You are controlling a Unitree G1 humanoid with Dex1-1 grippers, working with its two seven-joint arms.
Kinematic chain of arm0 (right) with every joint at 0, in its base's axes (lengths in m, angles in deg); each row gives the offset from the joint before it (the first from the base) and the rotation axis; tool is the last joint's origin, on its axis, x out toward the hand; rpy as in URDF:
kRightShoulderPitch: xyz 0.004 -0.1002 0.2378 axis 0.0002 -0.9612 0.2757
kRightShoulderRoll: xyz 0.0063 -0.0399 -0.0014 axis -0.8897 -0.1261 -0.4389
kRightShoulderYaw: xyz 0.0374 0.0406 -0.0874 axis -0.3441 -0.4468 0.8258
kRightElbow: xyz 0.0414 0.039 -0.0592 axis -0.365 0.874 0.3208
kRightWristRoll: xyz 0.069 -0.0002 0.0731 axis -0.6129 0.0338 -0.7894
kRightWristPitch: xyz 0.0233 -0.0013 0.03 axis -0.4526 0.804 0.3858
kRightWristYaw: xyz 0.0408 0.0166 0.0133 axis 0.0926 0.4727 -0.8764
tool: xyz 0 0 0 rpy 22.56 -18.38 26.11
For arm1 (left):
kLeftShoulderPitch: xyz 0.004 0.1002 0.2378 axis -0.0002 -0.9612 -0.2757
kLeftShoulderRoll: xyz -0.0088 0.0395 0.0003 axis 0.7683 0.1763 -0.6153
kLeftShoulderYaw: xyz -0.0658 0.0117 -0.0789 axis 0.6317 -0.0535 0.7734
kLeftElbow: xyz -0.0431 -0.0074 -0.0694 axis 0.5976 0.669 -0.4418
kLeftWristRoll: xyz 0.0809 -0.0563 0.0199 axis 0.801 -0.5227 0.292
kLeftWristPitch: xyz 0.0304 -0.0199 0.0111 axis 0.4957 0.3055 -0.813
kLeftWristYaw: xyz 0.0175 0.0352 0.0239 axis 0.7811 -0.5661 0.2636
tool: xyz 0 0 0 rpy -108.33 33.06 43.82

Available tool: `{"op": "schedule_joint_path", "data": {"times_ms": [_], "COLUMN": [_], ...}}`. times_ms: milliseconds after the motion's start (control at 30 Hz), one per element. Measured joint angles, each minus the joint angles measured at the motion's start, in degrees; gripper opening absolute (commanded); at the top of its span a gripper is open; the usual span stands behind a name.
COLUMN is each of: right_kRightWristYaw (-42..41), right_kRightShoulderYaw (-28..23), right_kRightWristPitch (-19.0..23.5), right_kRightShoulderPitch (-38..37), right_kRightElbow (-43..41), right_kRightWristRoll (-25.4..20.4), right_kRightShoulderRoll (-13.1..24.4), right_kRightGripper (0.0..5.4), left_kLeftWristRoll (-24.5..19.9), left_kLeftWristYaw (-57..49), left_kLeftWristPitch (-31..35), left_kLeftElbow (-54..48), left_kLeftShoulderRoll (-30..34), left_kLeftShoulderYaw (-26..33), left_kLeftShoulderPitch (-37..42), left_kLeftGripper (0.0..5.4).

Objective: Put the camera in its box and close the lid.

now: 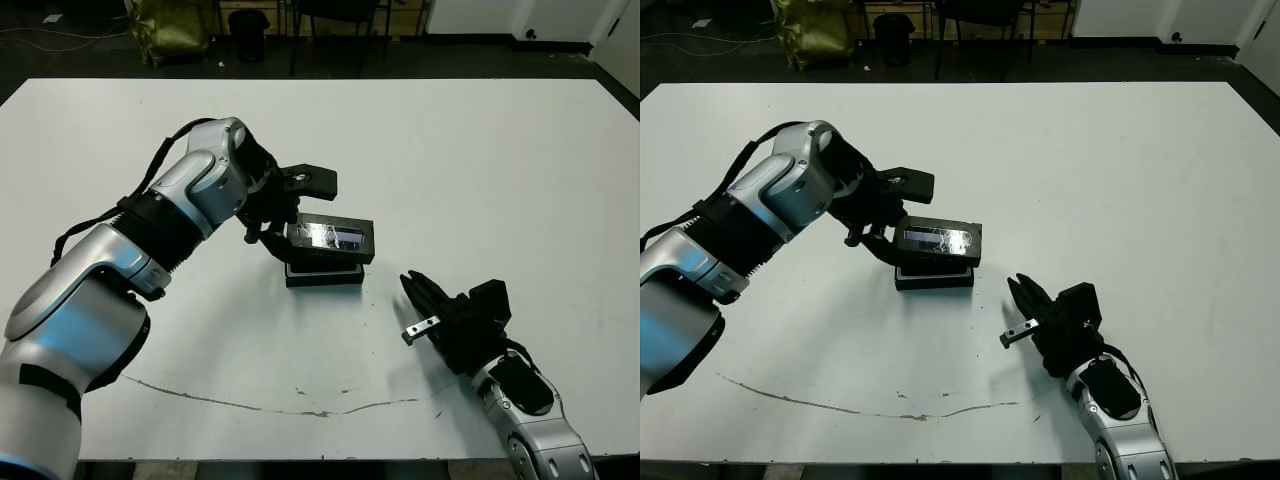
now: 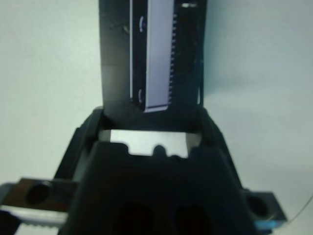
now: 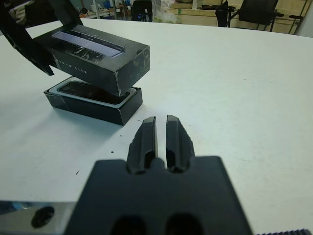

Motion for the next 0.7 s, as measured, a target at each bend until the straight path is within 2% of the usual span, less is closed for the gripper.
{"op": "schedule_joint_path", "data": {"times_ms": [700], "right_kRightWristYaw": [1.0], "right_kRightShoulderYaw": [0.7], "right_kRightWristPitch": [0.2], "right_kRightShoulderPitch": [-0.6], "right_kRightElbow": [0.0], "right_kRightWristRoll": [0.6], "right_kRightShoulderRoll": [-0.7], "right_kRightGripper": [0.0], "left_kLeftWristRoll": [4.9], "left_kLeftWristYaw": [6.9], "left_kLeftWristPitch": [-0.3], "left_kLeftElbow": [6.1], "left_kLeftShoulderRoll": [-6.3], "left_kLeftShoulderYaw": [-4.1], "left_kLeftShoulderPitch": [4.1], "left_kLeftGripper": [2.37]}}
